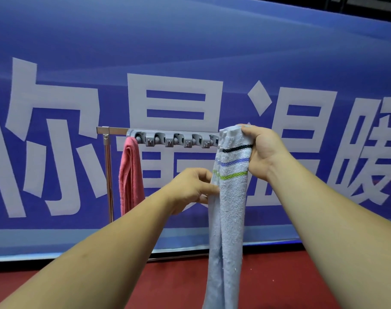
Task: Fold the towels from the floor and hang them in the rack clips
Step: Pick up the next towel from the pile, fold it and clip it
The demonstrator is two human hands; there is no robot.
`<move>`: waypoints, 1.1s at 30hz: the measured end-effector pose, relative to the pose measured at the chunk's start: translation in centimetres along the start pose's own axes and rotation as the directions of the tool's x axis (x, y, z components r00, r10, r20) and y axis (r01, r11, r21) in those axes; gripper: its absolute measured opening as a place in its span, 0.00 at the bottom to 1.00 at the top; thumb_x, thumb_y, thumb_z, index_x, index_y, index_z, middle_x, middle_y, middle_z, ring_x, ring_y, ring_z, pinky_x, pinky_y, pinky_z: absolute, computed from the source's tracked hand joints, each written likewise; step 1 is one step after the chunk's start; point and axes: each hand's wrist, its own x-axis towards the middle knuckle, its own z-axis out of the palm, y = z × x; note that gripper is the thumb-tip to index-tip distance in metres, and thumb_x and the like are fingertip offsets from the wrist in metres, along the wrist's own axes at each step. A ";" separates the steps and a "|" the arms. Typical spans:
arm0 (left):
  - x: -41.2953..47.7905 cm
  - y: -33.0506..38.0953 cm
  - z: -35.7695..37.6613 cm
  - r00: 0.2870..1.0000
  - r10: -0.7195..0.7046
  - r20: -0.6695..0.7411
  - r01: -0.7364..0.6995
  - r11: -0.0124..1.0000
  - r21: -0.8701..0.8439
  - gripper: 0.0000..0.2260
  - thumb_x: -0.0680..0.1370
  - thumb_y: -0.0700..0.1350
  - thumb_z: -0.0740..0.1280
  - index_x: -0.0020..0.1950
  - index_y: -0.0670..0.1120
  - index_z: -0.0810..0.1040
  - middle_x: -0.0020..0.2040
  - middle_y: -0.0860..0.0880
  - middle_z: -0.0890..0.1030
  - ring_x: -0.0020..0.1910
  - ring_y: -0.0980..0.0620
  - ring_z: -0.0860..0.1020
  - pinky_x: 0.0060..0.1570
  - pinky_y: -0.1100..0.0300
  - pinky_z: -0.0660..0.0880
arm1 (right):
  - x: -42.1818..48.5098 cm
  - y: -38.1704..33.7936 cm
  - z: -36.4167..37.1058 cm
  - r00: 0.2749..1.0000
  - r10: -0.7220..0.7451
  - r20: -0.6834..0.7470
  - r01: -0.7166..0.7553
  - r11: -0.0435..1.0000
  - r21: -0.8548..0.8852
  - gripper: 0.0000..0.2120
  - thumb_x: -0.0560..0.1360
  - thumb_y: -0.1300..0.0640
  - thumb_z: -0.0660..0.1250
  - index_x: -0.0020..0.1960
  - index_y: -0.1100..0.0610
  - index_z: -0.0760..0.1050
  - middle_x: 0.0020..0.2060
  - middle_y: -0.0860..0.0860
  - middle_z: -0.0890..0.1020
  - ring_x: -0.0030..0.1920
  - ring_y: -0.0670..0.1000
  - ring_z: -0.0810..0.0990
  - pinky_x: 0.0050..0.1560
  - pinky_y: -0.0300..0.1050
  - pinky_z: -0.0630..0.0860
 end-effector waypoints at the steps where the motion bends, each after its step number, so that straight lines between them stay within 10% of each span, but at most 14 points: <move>1: 0.1 -0.1 0.2 1.000 0.009 -0.019 -0.009 1.000 0.009 0.10 0.77 0.31 0.75 0.44 0.43 0.77 0.45 0.43 0.82 0.42 0.48 0.84 0.41 0.56 0.84 | 0.0 0.0 0.0 1.000 -0.008 -0.001 0.008 1.000 -0.004 0.10 0.84 0.63 0.61 0.50 0.58 0.81 0.41 0.57 0.88 0.38 0.57 0.88 0.42 0.52 0.84; 14: 0.5 -0.8 1.8 0.994 0.010 -0.109 -0.017 0.998 -0.064 0.12 0.80 0.34 0.72 0.53 0.46 0.70 0.38 0.46 0.81 0.34 0.50 0.81 0.45 0.52 0.83 | 2.1 0.5 0.8 0.953 -0.166 -0.254 0.146 0.985 -0.095 0.16 0.71 0.64 0.65 0.54 0.60 0.86 0.51 0.63 0.88 0.56 0.68 0.87 0.52 0.75 0.82; 17: 0.3 -0.6 2.2 0.993 0.003 -0.116 -0.018 0.991 -0.130 0.06 0.81 0.38 0.68 0.54 0.45 0.71 0.38 0.46 0.80 0.33 0.50 0.78 0.42 0.55 0.81 | 2.8 0.4 0.8 0.944 -0.188 -0.271 0.166 0.981 -0.102 0.16 0.68 0.63 0.63 0.50 0.60 0.87 0.48 0.62 0.89 0.53 0.67 0.88 0.53 0.74 0.83; 21: 0.4 -0.9 2.6 0.990 0.003 -0.142 0.000 1.000 0.018 0.23 0.68 0.46 0.81 0.55 0.44 0.72 0.50 0.40 0.87 0.51 0.40 0.88 0.55 0.43 0.85 | 3.1 0.4 1.2 0.913 -0.216 -0.348 0.196 0.976 -0.090 0.12 0.67 0.59 0.65 0.42 0.52 0.87 0.48 0.60 0.89 0.52 0.66 0.88 0.55 0.70 0.84; 28: 1.4 -2.0 3.5 0.991 -0.005 -0.136 0.002 1.000 -0.026 0.05 0.79 0.33 0.72 0.52 0.39 0.79 0.49 0.34 0.87 0.43 0.45 0.87 0.48 0.48 0.86 | 3.6 -0.4 1.7 0.895 -0.214 -0.392 0.181 0.976 -0.119 0.08 0.71 0.60 0.64 0.39 0.52 0.80 0.39 0.51 0.76 0.39 0.54 0.70 0.42 0.51 0.74; 33: 0.8 -2.3 3.2 0.981 -0.190 -0.038 0.178 0.962 -0.206 0.06 0.80 0.33 0.70 0.46 0.42 0.78 0.43 0.44 0.87 0.39 0.49 0.86 0.40 0.56 0.84 | 3.5 1.2 -2.1 0.964 -0.008 -0.264 -0.142 0.827 -0.544 0.24 0.76 0.42 0.68 0.67 0.54 0.76 0.57 0.55 0.83 0.51 0.59 0.82 0.48 0.49 0.78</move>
